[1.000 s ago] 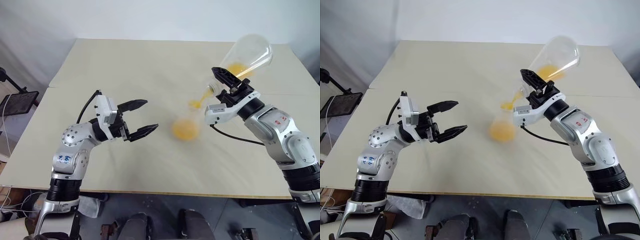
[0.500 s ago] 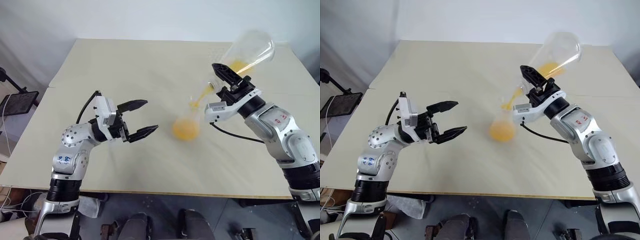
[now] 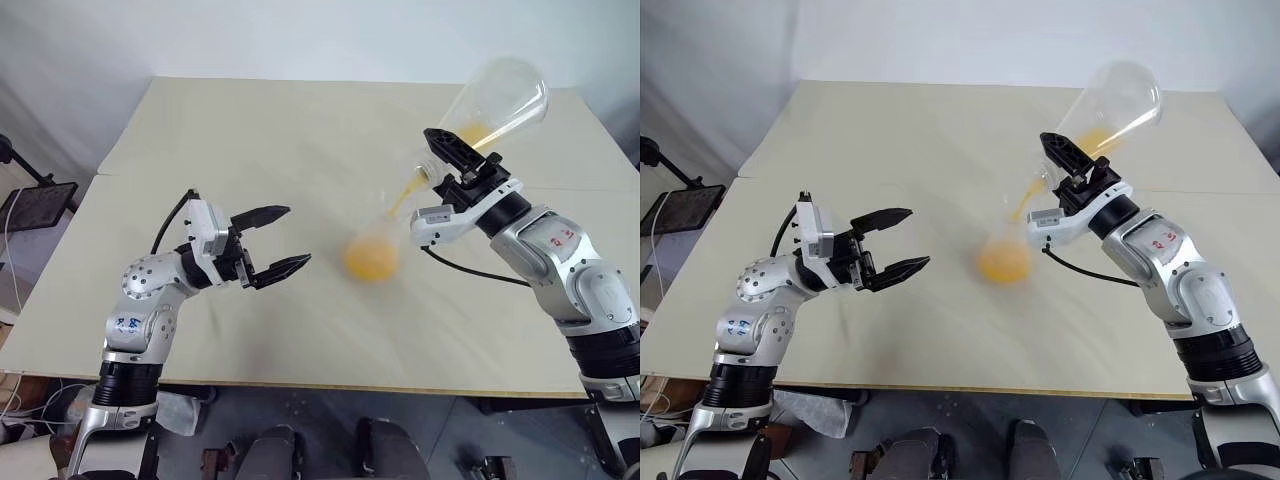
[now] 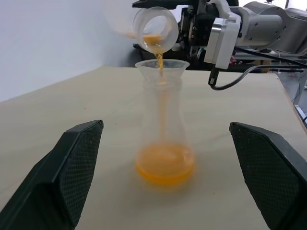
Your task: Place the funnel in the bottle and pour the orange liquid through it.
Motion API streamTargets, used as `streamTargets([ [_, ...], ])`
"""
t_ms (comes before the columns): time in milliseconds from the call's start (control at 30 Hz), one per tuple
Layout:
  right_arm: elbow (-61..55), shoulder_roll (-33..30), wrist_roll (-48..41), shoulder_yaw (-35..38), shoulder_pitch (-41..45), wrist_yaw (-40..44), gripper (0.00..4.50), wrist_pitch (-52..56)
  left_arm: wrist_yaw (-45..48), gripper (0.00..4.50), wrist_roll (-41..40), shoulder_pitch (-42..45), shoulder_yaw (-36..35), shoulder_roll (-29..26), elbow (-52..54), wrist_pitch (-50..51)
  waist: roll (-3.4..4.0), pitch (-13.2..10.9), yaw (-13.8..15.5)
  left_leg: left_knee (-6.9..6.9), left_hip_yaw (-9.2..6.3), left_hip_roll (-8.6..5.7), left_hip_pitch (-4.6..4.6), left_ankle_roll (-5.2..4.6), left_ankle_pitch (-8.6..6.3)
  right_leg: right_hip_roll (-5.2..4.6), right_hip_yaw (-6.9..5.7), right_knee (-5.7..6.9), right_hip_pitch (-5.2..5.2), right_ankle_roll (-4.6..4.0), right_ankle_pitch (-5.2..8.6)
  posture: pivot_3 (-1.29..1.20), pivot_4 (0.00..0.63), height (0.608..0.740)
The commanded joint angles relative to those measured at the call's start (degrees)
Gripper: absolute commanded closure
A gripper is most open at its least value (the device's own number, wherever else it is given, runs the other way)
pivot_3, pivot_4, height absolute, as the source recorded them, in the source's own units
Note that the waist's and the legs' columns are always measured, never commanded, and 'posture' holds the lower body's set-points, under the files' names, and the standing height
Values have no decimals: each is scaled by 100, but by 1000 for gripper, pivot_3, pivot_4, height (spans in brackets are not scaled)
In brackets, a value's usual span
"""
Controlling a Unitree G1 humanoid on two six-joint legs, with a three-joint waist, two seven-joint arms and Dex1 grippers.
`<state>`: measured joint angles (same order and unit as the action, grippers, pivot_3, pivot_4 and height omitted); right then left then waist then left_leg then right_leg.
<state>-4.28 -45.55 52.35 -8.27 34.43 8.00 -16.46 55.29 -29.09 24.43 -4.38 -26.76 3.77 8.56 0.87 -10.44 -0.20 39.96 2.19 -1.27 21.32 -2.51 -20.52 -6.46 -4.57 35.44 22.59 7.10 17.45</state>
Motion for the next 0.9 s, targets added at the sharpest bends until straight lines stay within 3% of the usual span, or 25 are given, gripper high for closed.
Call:
streamTargets([
  [33, -135, -130, 12, 173, 119, -135, 2037, -54, 49, 0, -76, 10, -117, -15, 82, -133, 0, 0, -2, 0, 0, 0, 0, 0, 0, 0, 0, 0, 0, 0, 0, 0, 150, 740],
  [900, -61, -193, 212, 138, 58, -259, 2037, -164, 56, 0, -67, 7, -122, 16, 7, -222, 0, 0, 0, 0, 0, 1, 0, 0, 0, 0, 0, 0, 0, 0, 0, 0, 150, 740],
])
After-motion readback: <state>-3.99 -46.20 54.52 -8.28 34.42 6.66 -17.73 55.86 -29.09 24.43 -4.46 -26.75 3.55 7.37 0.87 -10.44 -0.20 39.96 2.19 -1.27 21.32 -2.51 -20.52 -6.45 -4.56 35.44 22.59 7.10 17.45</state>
